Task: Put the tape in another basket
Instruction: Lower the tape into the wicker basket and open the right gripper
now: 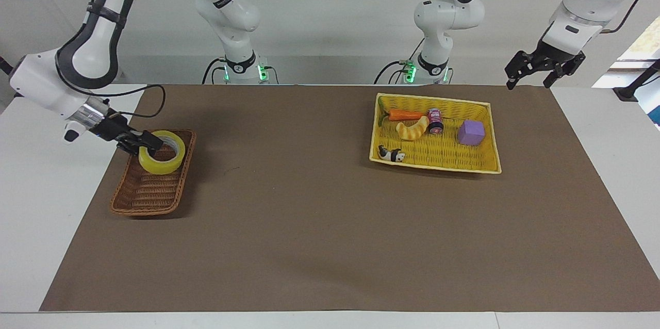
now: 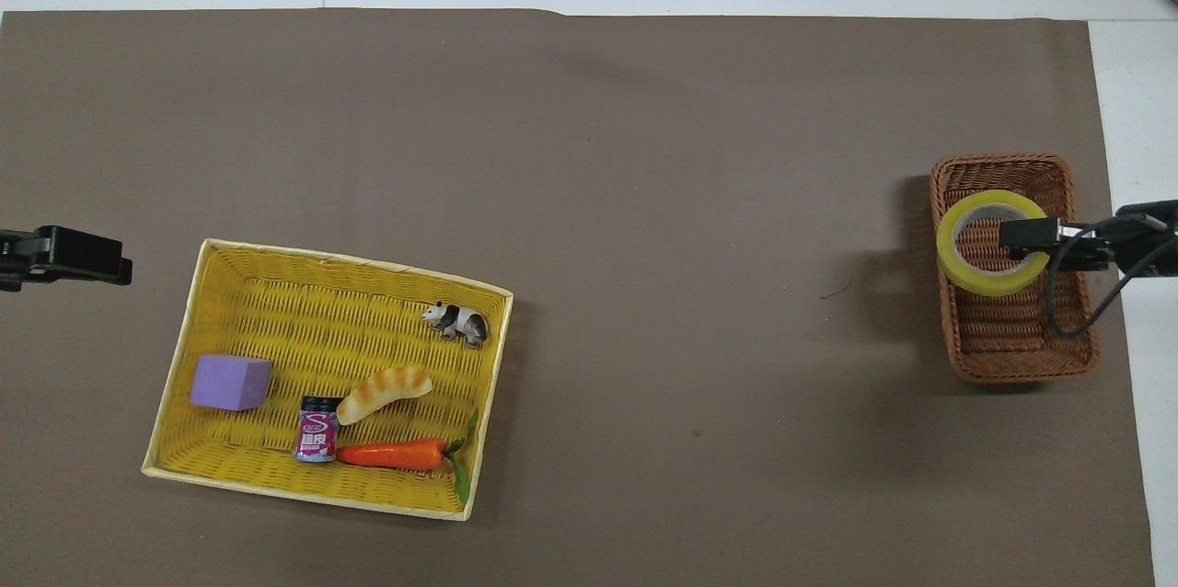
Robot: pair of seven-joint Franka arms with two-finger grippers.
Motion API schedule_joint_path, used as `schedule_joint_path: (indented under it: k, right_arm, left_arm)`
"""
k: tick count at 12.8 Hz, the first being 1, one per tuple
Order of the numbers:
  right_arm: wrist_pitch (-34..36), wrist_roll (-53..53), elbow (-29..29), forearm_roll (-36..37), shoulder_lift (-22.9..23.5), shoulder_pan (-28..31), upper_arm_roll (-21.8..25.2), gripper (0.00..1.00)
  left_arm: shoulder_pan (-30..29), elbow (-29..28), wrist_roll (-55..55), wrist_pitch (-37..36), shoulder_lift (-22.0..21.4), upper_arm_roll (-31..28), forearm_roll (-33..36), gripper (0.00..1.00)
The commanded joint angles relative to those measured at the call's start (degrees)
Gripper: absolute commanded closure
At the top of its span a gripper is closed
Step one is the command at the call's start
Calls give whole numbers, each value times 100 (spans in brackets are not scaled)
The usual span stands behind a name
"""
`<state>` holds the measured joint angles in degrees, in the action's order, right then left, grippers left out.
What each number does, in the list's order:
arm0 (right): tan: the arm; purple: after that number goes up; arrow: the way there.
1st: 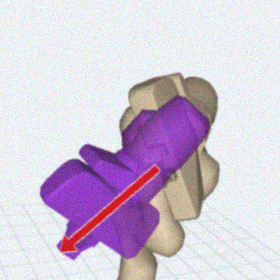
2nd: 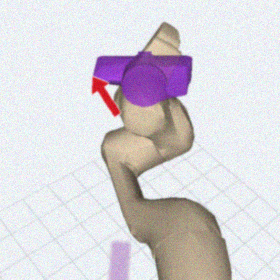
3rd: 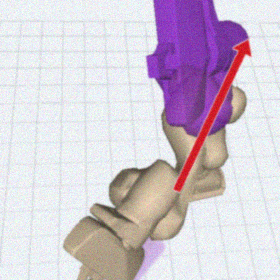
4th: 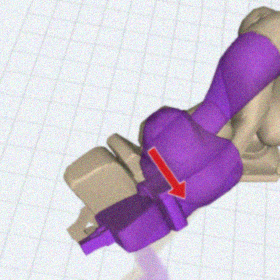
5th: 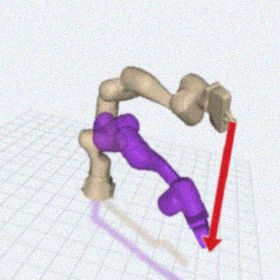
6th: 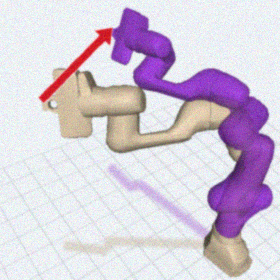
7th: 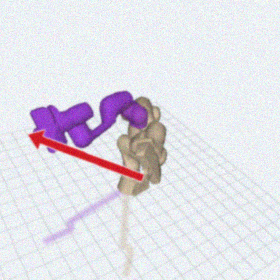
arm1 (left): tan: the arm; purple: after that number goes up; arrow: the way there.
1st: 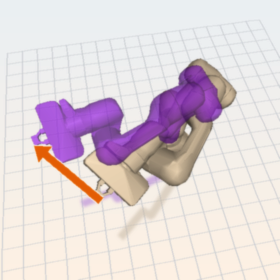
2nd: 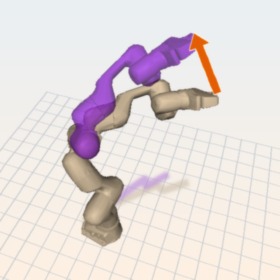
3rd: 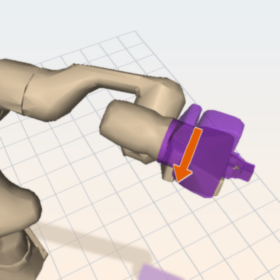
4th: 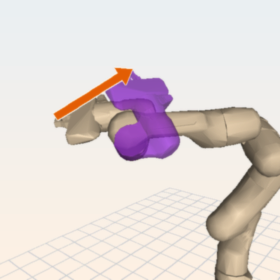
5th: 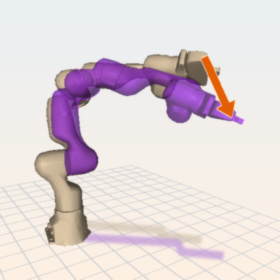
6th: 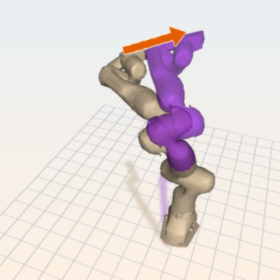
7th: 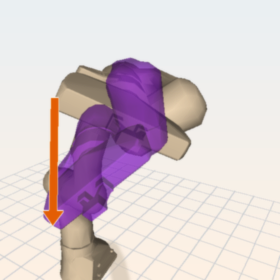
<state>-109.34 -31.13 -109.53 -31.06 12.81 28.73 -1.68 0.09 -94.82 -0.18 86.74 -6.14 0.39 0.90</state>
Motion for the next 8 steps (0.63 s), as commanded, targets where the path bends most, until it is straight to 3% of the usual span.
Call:
schedule_joint_path:
  k: [1, 3, 8]
  right_arm:
    - [-77, -324, 195, -85, 327, 89, 27, 100]
    - [-148, -437, 195, -85, 450, 176, 36, 100]
    - [-473, -412, 151, -313, 679, 98, 36, 100]
  left_arm:
    - [-211, 209, -140, -210, 243, 57, 112, 0]
    - [-211, 787, -140, -516, 621, 57, 104, 0]
    - [-282, 614, -306, -334, 561, 57, 60, 0]
